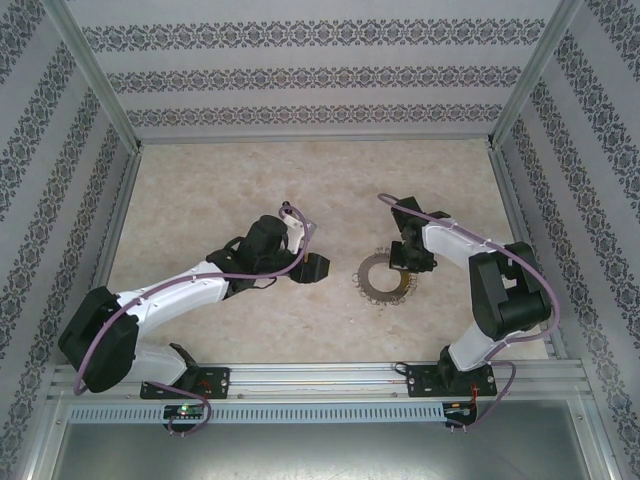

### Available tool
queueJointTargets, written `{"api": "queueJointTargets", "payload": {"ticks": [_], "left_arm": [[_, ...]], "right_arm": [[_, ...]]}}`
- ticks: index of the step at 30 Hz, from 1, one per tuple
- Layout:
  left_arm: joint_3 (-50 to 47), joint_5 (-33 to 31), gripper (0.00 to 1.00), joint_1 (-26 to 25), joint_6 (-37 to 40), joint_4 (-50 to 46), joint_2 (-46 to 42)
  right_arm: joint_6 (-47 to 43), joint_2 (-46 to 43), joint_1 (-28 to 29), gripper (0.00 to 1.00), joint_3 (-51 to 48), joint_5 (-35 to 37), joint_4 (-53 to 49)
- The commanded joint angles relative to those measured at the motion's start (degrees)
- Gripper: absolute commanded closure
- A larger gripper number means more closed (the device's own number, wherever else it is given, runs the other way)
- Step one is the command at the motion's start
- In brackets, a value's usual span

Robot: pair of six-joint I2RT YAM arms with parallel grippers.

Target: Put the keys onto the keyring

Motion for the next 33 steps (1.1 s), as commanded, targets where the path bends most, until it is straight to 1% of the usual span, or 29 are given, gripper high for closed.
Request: {"api": "queueJointTargets", "payload": {"ticks": [1,3,6,9,11,13,16,19,22,23,27,33], "left_arm": [[-0.8,-1.2,0.37,0.9,1.3,0.0,-2.6],[-1.3,-2.5,0.37,1.0,1.0,0.1,-3.5],[-1.5,-3.3,0.37,1.1,0.8,-0.4,-4.1],[-1.7,-3.8,0.37,1.3,0.8,-1.2,-4.3],[-2.0,-4.1,0.37,1.4,0.8,-1.7,-4.5],[-2.2,-4.3,0.37,1.5,0.7,-2.1,-4.6],[-1.7,-4.4,0.37,1.7,0.9,-2.8,-3.9],[-0.4,-4.9,0.37,1.8,1.3,-4.0,-2.3],[0.8,-4.8,0.37,1.8,1.5,-4.7,0.1],[1.1,-4.7,0.37,1.8,1.5,-4.9,0.9],[1.6,-5.2,0.37,1.8,1.6,-5.1,3.0],[2.2,-5.1,0.38,1.8,1.7,-4.8,5.4]], "right_arm": [[-1.5,2.1,3.7,0.98,3.4,1.3,-1.5],[-2.8,3.4,6.9,1.00,5.3,1.8,-1.7],[-4.0,4.6,10.1,1.00,7.6,1.5,-1.9],[-6.4,3.7,14.0,1.00,8.8,1.1,-0.2],[-7.1,2.5,15.3,0.99,8.9,0.1,0.6],[-7.5,1.2,15.4,0.93,8.3,-1.1,0.8],[-7.1,-1.1,15.4,0.80,7.4,-0.6,0.1],[-5.4,-3.6,15.2,0.69,6.4,-0.3,-0.7],[-3.8,-4.9,14.7,0.54,5.8,-1.0,-1.6],[-3.3,-4.9,14.3,0.51,5.7,-1.3,-2.1],[-1.9,-2.5,13.5,0.50,7.0,-3.2,-3.5],[1.5,1.1,13.4,0.58,8.4,-6.8,-4.0]]}}
